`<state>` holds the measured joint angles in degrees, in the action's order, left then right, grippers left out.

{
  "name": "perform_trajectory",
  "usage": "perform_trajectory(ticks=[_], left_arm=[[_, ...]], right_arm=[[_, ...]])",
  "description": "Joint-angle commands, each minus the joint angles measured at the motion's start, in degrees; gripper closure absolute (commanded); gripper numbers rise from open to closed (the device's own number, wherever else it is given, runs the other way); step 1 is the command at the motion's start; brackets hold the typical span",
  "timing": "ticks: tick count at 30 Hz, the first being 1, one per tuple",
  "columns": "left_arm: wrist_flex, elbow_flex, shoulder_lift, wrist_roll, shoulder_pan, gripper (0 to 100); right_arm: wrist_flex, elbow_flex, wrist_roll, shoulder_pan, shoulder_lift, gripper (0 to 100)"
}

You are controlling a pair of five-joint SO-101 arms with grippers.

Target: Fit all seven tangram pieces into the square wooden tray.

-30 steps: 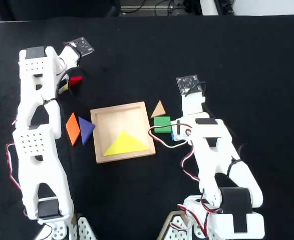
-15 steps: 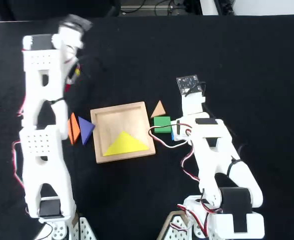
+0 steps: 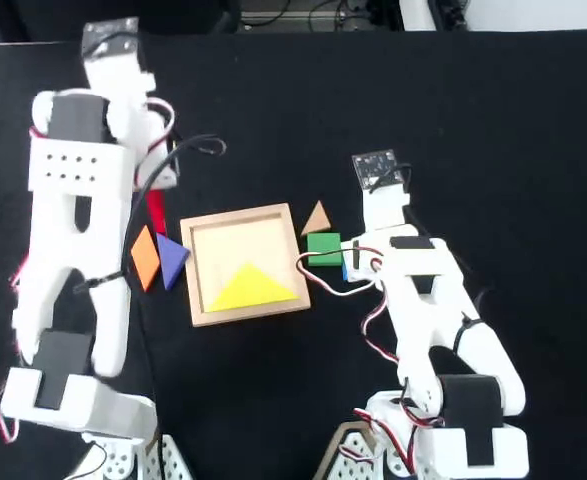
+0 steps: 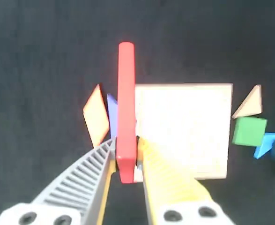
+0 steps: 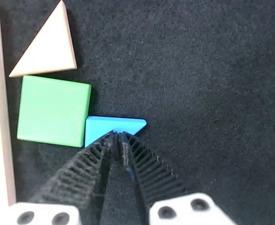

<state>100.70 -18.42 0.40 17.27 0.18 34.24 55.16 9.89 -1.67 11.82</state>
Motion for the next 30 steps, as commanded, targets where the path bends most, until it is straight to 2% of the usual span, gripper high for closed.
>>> perform_trajectory(ticks=[1, 8, 13, 30], left_arm=[[-4.7, 10.8, -2.7, 7.6, 0.4, 97], [-26.5, 34.7, -5.7, 10.6, 5.7, 97], [-41.1, 45.1, -8.6, 10.8, 7.2, 97], [-45.5, 53.0, -8.7, 9.0, 9.3, 97]], right_arm=[[0.4, -3.4, 0.5, -1.1, -0.8, 98.6], [0.4, -3.4, 0.5, -1.1, -0.8, 98.6], [0.2, -3.4, 0.5, -1.1, -0.8, 98.6], [0.1, -3.4, 0.5, -1.2, -0.8, 98.6]])
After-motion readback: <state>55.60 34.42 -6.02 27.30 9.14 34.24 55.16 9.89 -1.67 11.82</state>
